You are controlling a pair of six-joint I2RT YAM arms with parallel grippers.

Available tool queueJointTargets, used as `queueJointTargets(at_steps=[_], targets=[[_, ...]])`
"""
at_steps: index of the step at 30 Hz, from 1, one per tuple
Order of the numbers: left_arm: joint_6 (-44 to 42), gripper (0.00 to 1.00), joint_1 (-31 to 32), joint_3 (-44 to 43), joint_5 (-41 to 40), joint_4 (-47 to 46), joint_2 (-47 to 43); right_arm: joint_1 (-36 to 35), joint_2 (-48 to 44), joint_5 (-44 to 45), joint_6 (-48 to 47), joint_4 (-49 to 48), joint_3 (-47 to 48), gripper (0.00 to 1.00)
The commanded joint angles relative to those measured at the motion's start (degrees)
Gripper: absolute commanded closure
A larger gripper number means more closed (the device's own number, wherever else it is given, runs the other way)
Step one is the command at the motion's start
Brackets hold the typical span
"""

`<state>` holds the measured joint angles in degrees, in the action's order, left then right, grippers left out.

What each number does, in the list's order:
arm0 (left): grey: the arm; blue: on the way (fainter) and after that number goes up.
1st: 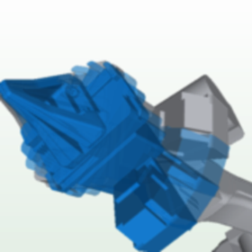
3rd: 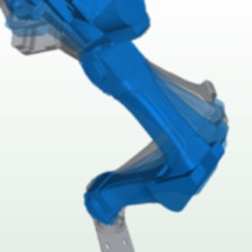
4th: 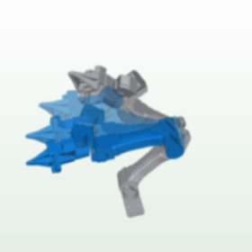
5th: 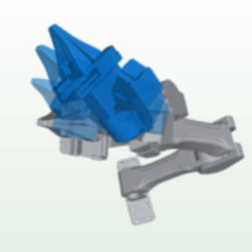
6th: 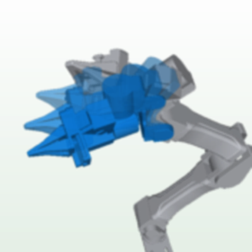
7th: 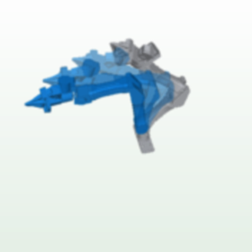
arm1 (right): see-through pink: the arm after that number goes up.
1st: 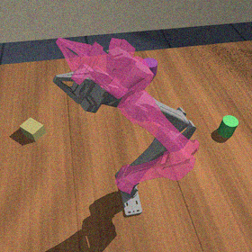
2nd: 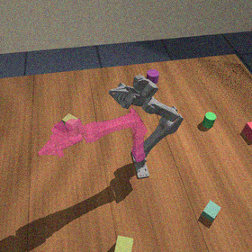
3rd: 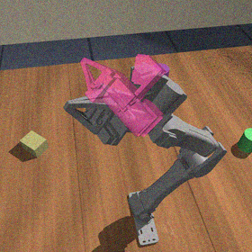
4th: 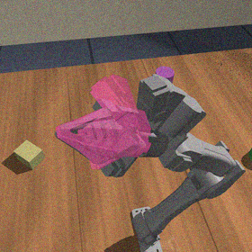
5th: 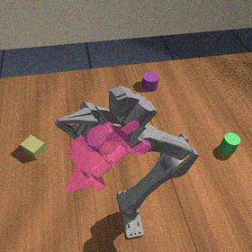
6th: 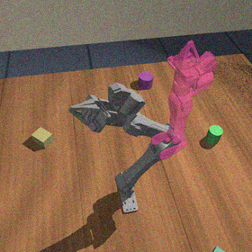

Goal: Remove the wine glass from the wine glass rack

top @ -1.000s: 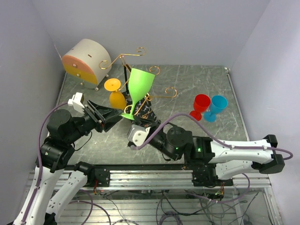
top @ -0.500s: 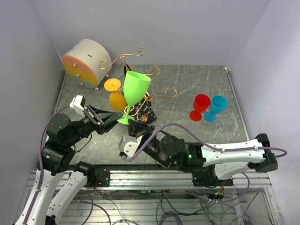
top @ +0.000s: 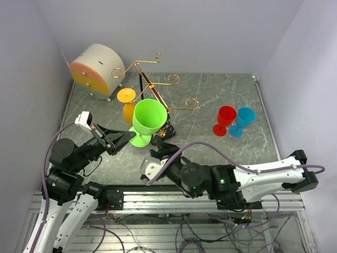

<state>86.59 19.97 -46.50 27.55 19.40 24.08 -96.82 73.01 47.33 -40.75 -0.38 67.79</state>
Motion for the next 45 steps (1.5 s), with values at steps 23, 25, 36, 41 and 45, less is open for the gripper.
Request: queueJointTargets(at_steps=[23,25,36,41,45], targets=[[-28.5,0.93,-0.2,-5.3,-21.7,23.8,-14.4,42.4,8.9,-34.6,51.5,54.9,40.8,1.0],[-31.8,0.93,-0.2,-7.1,-21.8,25.1,-12.2,43.5,8.9,-47.4,52.0,53.8,42.4,1.0],[-35.9,0.93,-0.2,-7.9,-18.3,21.4,-6.0,43.5,4.6,-72.8,56.5,49.8,41.3,0.6],[-35.3,0.93,-0.2,-8.0,-17.1,19.1,-4.6,43.5,4.2,-72.7,56.6,48.6,38.9,0.6],[-35.1,0.93,-0.2,-8.3,-16.6,18.3,-3.9,43.6,4.5,-71.5,56.4,47.8,38.3,0.61]])
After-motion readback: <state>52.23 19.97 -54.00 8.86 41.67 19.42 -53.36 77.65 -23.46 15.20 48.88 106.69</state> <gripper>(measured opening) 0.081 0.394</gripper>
